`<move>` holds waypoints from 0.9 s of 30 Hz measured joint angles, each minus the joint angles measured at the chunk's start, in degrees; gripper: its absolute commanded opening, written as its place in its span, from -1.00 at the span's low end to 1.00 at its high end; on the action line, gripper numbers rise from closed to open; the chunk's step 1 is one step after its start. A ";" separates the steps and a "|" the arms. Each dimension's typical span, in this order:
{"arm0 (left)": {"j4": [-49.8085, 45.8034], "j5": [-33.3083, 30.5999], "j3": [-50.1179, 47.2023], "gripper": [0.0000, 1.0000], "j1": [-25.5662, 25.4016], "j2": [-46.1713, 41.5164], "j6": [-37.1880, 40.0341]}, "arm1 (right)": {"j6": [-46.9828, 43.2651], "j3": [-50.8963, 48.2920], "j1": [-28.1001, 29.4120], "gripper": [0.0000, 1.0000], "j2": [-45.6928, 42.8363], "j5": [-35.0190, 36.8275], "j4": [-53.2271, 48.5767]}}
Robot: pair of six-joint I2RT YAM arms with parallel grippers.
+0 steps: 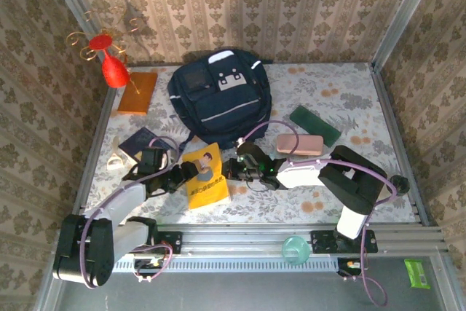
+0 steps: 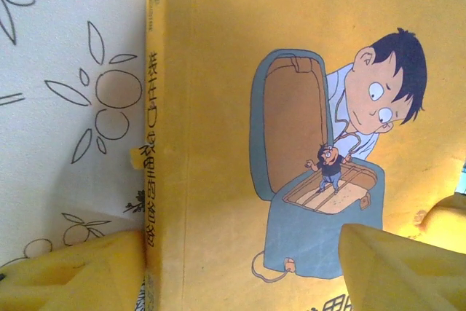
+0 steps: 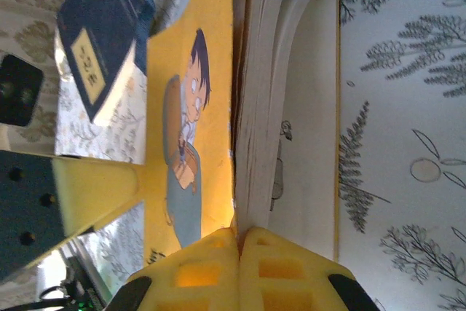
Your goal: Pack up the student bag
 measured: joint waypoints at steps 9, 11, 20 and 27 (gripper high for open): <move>0.55 1.09 -1.25 0.63 2.29 -2.75 -2.38 | 2.40 -0.61 -0.09 -1.00 -0.46 -1.01 4.61; 1.07 1.99 -1.53 0.66 3.08 -2.75 -2.97 | 3.19 -0.61 -0.09 -1.00 -0.55 -1.27 5.70; 5.92 5.60 -3.43 0.46 4.48 -2.75 -5.60 | 5.44 -0.61 -0.46 -1.00 -0.79 -1.44 8.35; 6.29 6.10 -4.00 0.21 4.83 -5.70 -5.73 | 6.14 -0.61 -1.66 -1.00 -0.74 -0.11 8.90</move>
